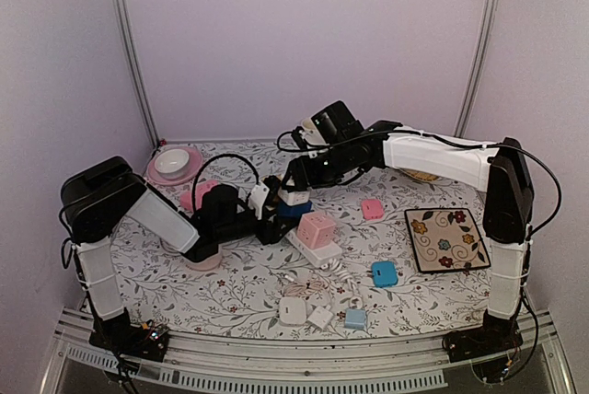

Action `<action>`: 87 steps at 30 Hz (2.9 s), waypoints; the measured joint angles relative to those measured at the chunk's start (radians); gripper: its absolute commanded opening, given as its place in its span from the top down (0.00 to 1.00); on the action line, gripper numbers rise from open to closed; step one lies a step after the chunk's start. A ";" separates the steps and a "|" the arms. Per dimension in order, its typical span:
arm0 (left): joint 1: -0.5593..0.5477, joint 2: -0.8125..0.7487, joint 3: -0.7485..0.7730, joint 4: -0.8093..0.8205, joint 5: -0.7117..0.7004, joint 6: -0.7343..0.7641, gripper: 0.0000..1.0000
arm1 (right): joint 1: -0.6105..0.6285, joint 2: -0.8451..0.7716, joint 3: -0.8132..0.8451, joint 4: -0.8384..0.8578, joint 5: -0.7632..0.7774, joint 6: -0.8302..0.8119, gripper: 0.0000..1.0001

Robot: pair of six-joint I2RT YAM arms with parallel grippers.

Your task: Pull the plug off the socket

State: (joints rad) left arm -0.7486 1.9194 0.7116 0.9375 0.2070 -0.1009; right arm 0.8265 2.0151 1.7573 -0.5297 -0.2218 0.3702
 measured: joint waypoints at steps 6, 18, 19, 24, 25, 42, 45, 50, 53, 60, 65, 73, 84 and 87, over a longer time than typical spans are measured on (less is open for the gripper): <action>0.001 0.007 0.004 -0.001 0.002 0.006 0.89 | 0.000 0.000 0.000 -0.002 0.005 -0.004 0.79; 0.000 0.047 0.010 0.039 -0.003 0.024 0.97 | -0.018 -0.001 0.000 -0.024 0.011 -0.034 0.80; 0.000 0.047 0.012 0.039 -0.003 0.026 0.97 | -0.025 -0.002 0.000 -0.024 0.001 -0.031 0.80; 0.000 0.053 0.027 0.045 -0.003 0.028 0.98 | -0.034 -0.010 0.000 -0.024 0.002 -0.028 0.80; 0.000 0.055 0.028 0.045 -0.003 0.028 0.99 | -0.026 -0.011 0.000 -0.024 0.012 -0.031 0.80; -0.011 0.071 0.052 0.038 0.004 0.046 1.00 | -0.066 -0.073 -0.117 0.058 -0.036 -0.020 0.80; -0.011 0.071 0.056 0.038 0.003 0.047 1.00 | -0.060 -0.077 -0.117 0.062 -0.036 -0.015 0.80; -0.011 0.073 0.056 0.029 0.004 0.050 1.00 | -0.005 -0.077 -0.107 0.047 0.060 -0.054 0.80; -0.011 0.073 0.056 0.031 0.007 0.055 1.00 | 0.012 -0.077 -0.094 0.029 0.108 -0.071 0.80; -0.011 0.077 0.056 0.031 0.006 0.064 1.00 | 0.003 -0.077 -0.095 0.026 0.117 -0.092 0.80; -0.012 0.080 0.058 0.021 0.002 0.063 1.00 | -0.058 -0.090 -0.147 0.080 -0.008 -0.070 0.80; -0.007 0.097 0.050 -0.018 -0.014 0.060 1.00 | -0.065 -0.197 -0.115 0.176 -0.025 -0.074 0.80; -0.007 0.097 0.064 -0.036 -0.016 0.060 0.53 | -0.122 -0.198 -0.146 0.185 0.018 -0.071 0.80; -0.007 0.097 0.081 -0.060 -0.022 0.060 0.44 | -0.183 -0.197 -0.169 0.183 0.034 -0.066 0.80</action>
State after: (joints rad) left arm -0.7555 2.0159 0.7929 0.8776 0.1852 -0.0410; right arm 0.6430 1.8179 1.5879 -0.3470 -0.1879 0.3042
